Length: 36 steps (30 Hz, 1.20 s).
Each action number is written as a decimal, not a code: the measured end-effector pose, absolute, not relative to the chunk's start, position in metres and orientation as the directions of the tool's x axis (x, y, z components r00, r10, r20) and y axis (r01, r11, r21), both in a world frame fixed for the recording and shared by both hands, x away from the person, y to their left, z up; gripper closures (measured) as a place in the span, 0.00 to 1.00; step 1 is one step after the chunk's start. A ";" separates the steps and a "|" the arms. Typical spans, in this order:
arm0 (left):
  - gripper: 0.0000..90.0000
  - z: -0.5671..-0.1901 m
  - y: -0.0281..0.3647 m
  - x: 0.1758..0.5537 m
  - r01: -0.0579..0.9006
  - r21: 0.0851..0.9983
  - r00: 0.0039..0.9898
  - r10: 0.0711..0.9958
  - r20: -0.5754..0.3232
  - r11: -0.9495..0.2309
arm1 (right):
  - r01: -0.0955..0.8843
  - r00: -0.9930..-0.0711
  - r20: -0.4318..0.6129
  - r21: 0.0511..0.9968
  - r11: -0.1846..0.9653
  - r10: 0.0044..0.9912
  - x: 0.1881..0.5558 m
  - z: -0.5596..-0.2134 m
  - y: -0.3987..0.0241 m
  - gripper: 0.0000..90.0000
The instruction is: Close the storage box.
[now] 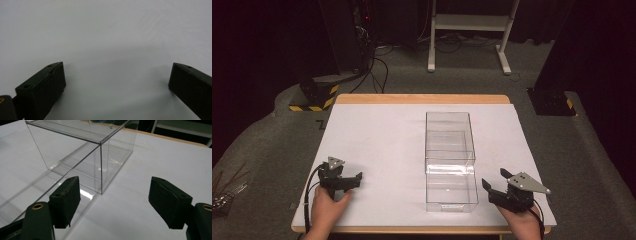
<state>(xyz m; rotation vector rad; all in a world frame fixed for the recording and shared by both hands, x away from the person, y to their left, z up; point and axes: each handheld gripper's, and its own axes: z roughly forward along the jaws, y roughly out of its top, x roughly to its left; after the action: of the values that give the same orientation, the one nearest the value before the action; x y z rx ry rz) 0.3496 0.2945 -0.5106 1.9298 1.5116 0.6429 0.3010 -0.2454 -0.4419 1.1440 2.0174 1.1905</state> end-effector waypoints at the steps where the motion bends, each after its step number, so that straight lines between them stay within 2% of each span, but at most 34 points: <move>1: 0.01 -0.511 0.295 0.350 0.682 0.710 0.235 0.972 0.011 -0.173 | 0.399 -0.502 -0.022 0.881 0.254 0.865 0.301 -0.442 -0.245 0.28; 20: 0.01 -0.511 0.294 0.349 0.682 0.710 0.235 0.972 0.012 -0.173 | 0.378 -0.533 0.009 0.897 0.229 0.846 0.287 -0.431 -0.240 0.28; 36: 0.01 -0.511 0.295 0.349 0.682 0.710 0.236 0.972 0.014 -0.176 | 0.361 -0.599 0.030 0.902 0.237 0.800 0.267 -0.427 -0.225 0.28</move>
<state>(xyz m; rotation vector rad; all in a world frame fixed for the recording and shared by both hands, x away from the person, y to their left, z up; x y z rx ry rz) 0.3495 0.2946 -0.5105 1.9327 1.5101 0.6449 0.2668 -0.2245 -0.4273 1.0629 2.0735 1.3292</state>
